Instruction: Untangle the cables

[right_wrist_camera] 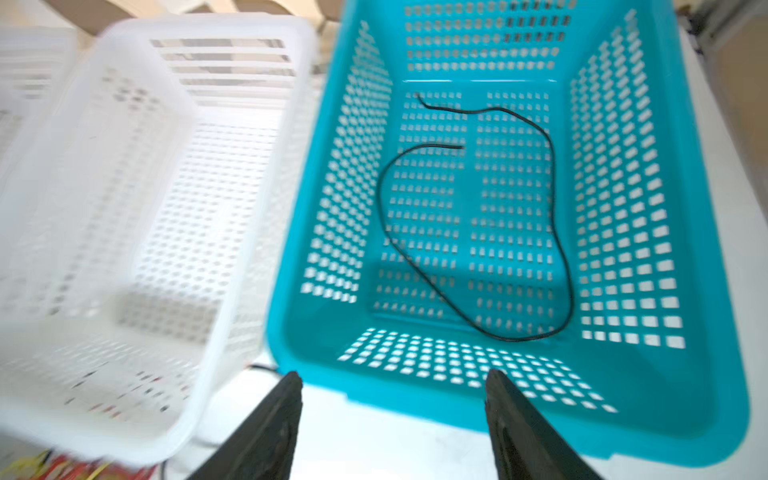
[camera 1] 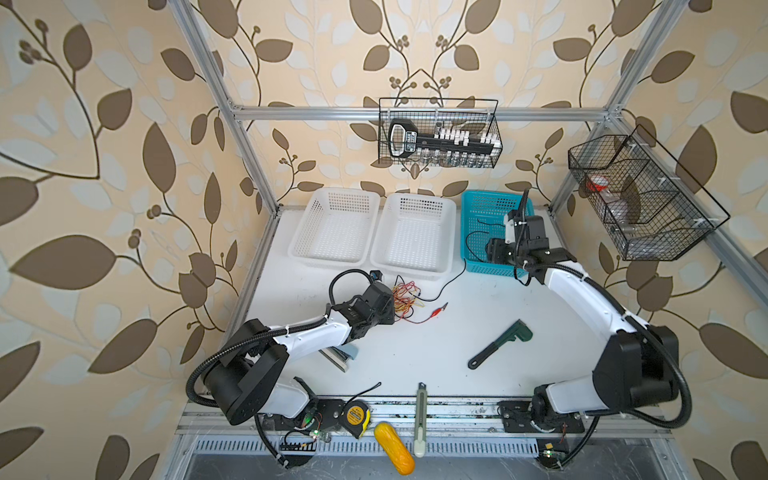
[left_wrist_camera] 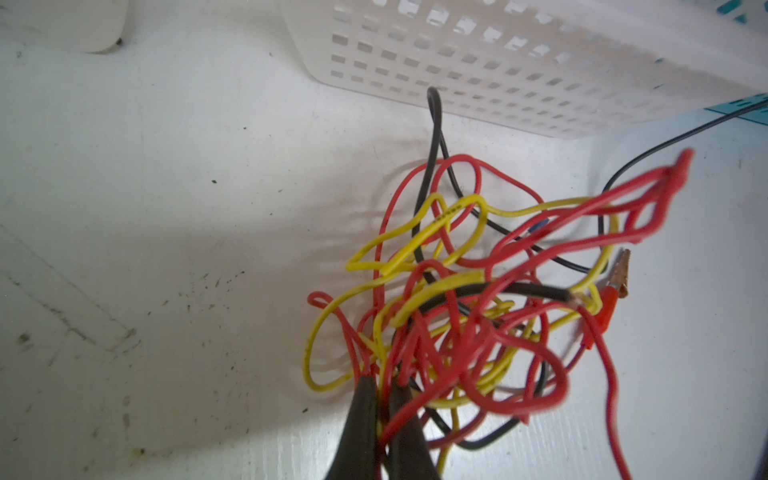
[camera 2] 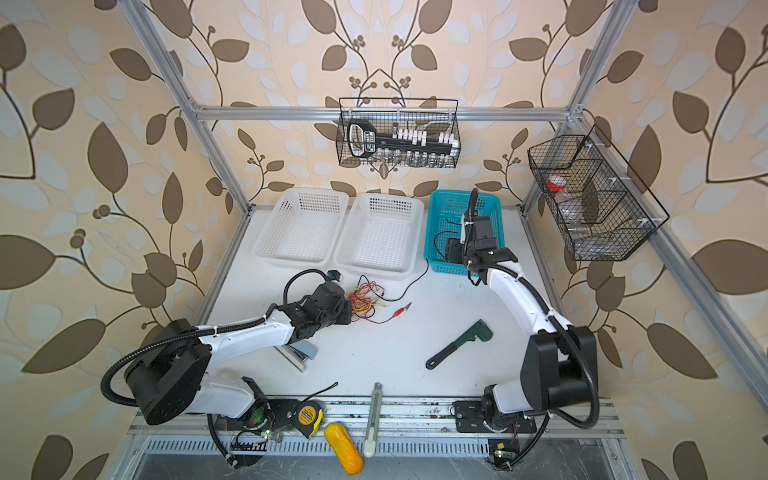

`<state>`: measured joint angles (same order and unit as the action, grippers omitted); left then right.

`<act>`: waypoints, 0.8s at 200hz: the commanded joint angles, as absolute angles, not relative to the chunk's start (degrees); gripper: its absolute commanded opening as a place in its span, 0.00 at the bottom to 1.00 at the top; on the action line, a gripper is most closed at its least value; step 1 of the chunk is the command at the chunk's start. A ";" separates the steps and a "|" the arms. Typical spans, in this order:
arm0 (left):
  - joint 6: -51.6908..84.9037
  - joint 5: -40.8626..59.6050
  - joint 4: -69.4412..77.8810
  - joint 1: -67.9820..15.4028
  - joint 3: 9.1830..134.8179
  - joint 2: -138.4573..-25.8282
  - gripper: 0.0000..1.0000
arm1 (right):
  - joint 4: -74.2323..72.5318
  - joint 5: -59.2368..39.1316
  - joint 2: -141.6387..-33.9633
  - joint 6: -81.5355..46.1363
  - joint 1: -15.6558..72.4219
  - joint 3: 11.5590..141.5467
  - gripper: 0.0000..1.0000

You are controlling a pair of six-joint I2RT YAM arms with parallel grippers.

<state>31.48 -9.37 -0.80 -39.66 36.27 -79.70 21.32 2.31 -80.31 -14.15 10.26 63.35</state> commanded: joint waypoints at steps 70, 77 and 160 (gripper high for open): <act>26.86 -4.88 5.12 -39.20 32.88 -67.00 0.00 | 7.82 -8.95 -73.02 -17.78 26.50 45.32 0.67; 26.53 -4.61 4.69 -39.22 33.06 -66.49 0.00 | 7.47 -8.61 -73.90 -17.29 27.58 45.05 0.67; 22.51 3.46 7.06 -39.27 32.24 -59.84 0.00 | -4.63 -18.34 -79.44 -17.77 27.58 41.45 0.63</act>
